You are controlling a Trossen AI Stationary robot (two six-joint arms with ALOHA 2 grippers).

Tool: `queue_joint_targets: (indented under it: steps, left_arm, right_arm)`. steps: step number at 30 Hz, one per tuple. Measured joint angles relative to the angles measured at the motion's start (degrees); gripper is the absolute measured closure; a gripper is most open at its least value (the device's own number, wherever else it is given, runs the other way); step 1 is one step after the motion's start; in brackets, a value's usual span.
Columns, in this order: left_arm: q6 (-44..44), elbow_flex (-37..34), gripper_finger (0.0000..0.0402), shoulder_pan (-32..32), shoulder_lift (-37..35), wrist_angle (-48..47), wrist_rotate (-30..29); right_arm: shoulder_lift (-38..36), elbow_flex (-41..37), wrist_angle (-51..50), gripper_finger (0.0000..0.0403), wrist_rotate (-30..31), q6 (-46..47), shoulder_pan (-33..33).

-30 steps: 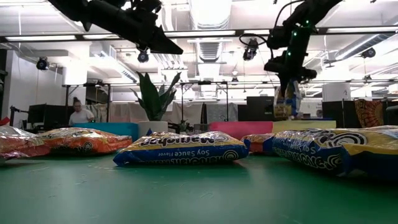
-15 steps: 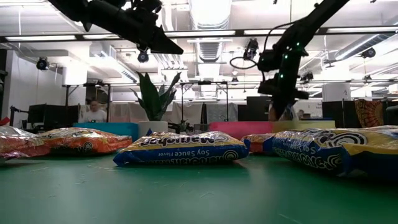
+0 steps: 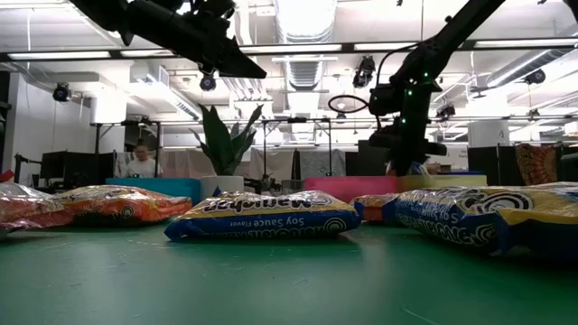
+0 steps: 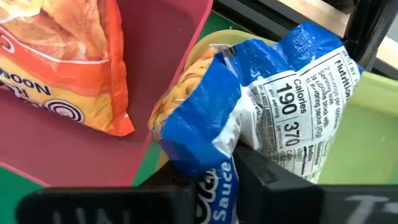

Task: Sort Maruchan noodles
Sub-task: Put the blue noodle pack into the yellow bin, then put the orange noodle pack in the red bin

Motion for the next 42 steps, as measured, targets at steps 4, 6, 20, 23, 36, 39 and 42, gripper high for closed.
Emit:
queue_joint_targets:
  steps: [4, 6, 20, 23, 36, 39, 42]
  left_arm:
    - [-0.02, 0.0, 0.0402, 0.0, 0.0, 0.04, 0.0]
    - [-0.02, 0.0, 0.0402, 0.0, 0.0, 0.2, 0.0]
    - [-3.11, -0.04, 0.0402, -0.02, 0.0, -0.72, 0.02]
    - [-5.54, -0.2, 0.0402, -0.02, 0.01, -1.97, 0.04]
    - [-20.65, -0.29, 0.0402, -0.07, 1.48, -19.01, 0.17]
    - [-27.0, 1.59, 0.0402, -0.07, 1.46, -29.88, 0.13]
    - [-36.18, 4.8, 0.0402, -0.08, 1.78, -44.71, -1.27]
  right_arm:
    - [-1.15, -0.11, -0.01, 0.029, -0.07, 1.31, 0.0]
    - [-1.98, -0.02, -0.16, 0.026, -0.08, 1.31, 0.0]
    - [-14.42, 2.04, -3.4, 0.0159, 0.02, 2.32, 0.58]
    - [-18.75, 0.86, -3.35, 0.0161, 0.0, 1.81, 2.37]
    - [-37.42, -22.27, 25.04, 0.0197, -0.19, 1.95, 21.14]
    - [-39.64, -27.12, 31.36, 0.0197, -0.14, 2.25, 23.7]
    - [-40.89, -30.78, 36.2, 0.0198, -0.07, 2.52, 24.9]
